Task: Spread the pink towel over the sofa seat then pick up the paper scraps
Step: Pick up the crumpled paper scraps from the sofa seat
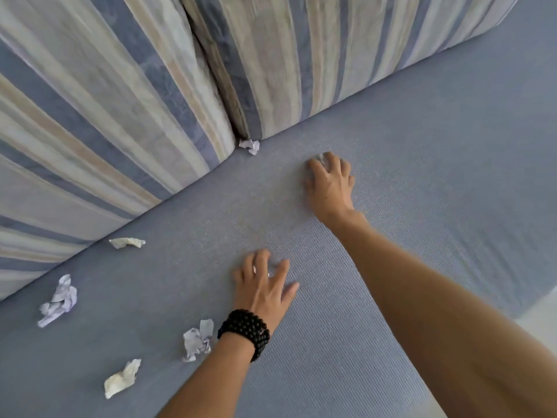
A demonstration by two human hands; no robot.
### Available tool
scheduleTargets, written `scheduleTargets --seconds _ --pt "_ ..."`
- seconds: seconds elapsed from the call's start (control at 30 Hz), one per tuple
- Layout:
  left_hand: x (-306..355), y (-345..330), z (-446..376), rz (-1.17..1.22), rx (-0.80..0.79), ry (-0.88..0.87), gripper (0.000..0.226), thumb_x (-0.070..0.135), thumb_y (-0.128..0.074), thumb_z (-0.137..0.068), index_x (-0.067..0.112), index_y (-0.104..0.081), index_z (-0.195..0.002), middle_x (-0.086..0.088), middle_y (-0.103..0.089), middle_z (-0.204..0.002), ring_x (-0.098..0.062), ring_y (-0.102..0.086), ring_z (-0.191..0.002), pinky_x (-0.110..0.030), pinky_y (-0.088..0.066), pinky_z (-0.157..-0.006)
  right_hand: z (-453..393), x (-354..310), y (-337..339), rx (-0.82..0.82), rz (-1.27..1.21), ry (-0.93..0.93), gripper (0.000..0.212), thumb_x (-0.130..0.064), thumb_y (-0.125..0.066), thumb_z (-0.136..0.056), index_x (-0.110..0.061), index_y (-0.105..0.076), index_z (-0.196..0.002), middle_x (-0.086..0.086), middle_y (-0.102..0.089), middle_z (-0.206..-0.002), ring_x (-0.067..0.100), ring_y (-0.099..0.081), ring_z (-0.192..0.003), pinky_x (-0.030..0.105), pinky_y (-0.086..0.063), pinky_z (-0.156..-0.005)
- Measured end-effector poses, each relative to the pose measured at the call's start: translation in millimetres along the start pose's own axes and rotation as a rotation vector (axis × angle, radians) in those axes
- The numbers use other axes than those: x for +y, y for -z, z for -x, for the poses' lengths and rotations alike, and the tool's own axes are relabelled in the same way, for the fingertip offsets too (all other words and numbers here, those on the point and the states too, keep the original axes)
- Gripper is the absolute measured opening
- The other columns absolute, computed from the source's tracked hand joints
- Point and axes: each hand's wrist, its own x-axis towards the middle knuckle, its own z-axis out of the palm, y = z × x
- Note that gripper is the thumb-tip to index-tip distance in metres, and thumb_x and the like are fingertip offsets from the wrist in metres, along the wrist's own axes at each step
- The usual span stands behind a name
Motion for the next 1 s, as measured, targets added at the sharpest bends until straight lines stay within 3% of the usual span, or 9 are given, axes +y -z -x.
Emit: scheduleTargets --seconds 0.07,0.2,0.33,0.4,0.5,0.6,0.7,0.9,1.0 --pt "-1.0 -3.3 4.1 0.054 0.028 -0.079 0.037 0.047 -0.068 -0.077 0.021 -0.055 -0.1 -0.011 -0.058 -0.101 -0.029 -0.054 -0.085 -0.041 -0.048 -0.064 4.1 -5.0 -4.9 0.022 -0.041 0.094 0.041 0.004 -0.055 -0.085 -0.006 -0.055 -0.125 0.023 -0.041 -0.14 0.042 -0.039 -0.119 0.055 -0.041 -0.096" --pt "-5.1 0.4 -1.1 0.157 -0.053 -0.133 0.024 0.029 -0.075 -0.077 0.017 -0.055 -0.086 -0.002 -0.053 -0.078 -0.022 -0.053 -0.067 -0.036 -0.045 -0.057 -5.6 -27.3 -5.8 0.031 -0.072 0.214 0.056 0.012 -0.052 -0.08 -0.01 -0.051 -0.132 0.02 -0.051 -0.122 0.037 -0.046 -0.106 0.05 -0.046 -0.086" --pt "-18.9 6.3 -7.7 0.485 -0.22 0.048 0.027 0.055 -0.037 -0.093 0.032 -0.05 -0.087 0.01 -0.047 -0.083 -0.011 -0.046 -0.076 -0.031 -0.042 -0.068 -25.4 -61.1 -5.5 0.046 -0.069 0.252 0.053 -0.001 -0.048 -0.084 -0.015 -0.051 -0.136 0.02 -0.055 -0.107 0.036 -0.049 -0.095 0.042 -0.042 -0.072" --pt "-23.5 7.4 -10.1 0.543 -0.204 0.017 0.026 0.06 -0.038 -0.091 0.043 -0.037 -0.072 0.012 -0.04 -0.073 -0.008 -0.04 -0.065 -0.033 -0.043 -0.061 -36.3 -74.4 -8.4 0.018 -0.073 0.272 0.05 -0.008 -0.048 -0.089 -0.016 -0.051 -0.137 0.021 -0.055 -0.106 0.036 -0.049 -0.097 0.043 -0.044 -0.074" --pt "-33.9 7.9 -15.5 0.434 -0.126 -0.043 0.032 0.062 -0.042 -0.089 0.037 -0.037 -0.07 0.009 -0.04 -0.072 -0.011 -0.041 -0.062 -0.032 -0.044 -0.058 -51.4 -90.2 -16.2 -0.049 -0.06 0.276 0.047 -0.019 -0.048 -0.093 -0.018 -0.047 -0.14 0.021 -0.055 -0.109 0.038 -0.05 -0.104 0.046 -0.047 -0.08" --pt "-49.3 8.4 -9.6 0.208 -0.042 -0.204 0.024 0.049 -0.047 -0.088 0.025 -0.046 -0.09 0.002 -0.046 -0.091 -0.018 -0.044 -0.078 -0.035 -0.046 -0.062 -61.9 -99.9 -26.0 -0.102 0.007 0.207 0.041 -0.026 -0.048 -0.096 -0.021 -0.048 -0.137 0.02 -0.055 -0.117 0.039 -0.048 -0.112 0.046 -0.045 -0.087" --pt "-61.8 7.3 8.8 0.118 -0.162 -0.288 0.045 0.065 -0.05 -0.077 0.024 -0.045 -0.094 0.003 -0.042 -0.096 -0.016 -0.04 -0.082 -0.032 -0.04 -0.068 -61.0 -104.0 -32.6 -0.042 -0.003 0.195 0.028 -0.024 -0.052 -0.097 -0.013 -0.06 -0.122 0.019 -0.058 -0.115 0.039 -0.05 -0.111 0.045 -0.045 -0.084" --pt "-62.7 16.3 12.8 0.135 -0.13 -0.261 0.04 0.053 -0.064 -0.08 0.016 -0.056 -0.068 0.003 -0.046 -0.078 -0.012 -0.038 -0.074 -0.03 -0.047 -0.06 -54.7 -108.4 -28.2 -0.017 -0.073 0.114 0.025 -0.022 -0.057 -0.097 0.0 -0.062 -0.107 0.021 -0.043 -0.124 0.039 -0.05 -0.104 0.048 -0.048 -0.091" --pt "-69.8 36.2 9.6 0.217 -0.054 -0.156 0.051 0.043 -0.062 -0.087 0.009 -0.053 -0.05 -0.002 -0.046 -0.065 -0.017 -0.044 -0.063 -0.031 -0.041 -0.052 -30.1 -105.4 -27.7 -0.016 -0.175 0.14 0.027 -0.022 -0.061 -0.094 0.006 -0.063 -0.094 0.022 -0.049 -0.114 0.037 -0.055 -0.091 0.045 -0.05 -0.08"
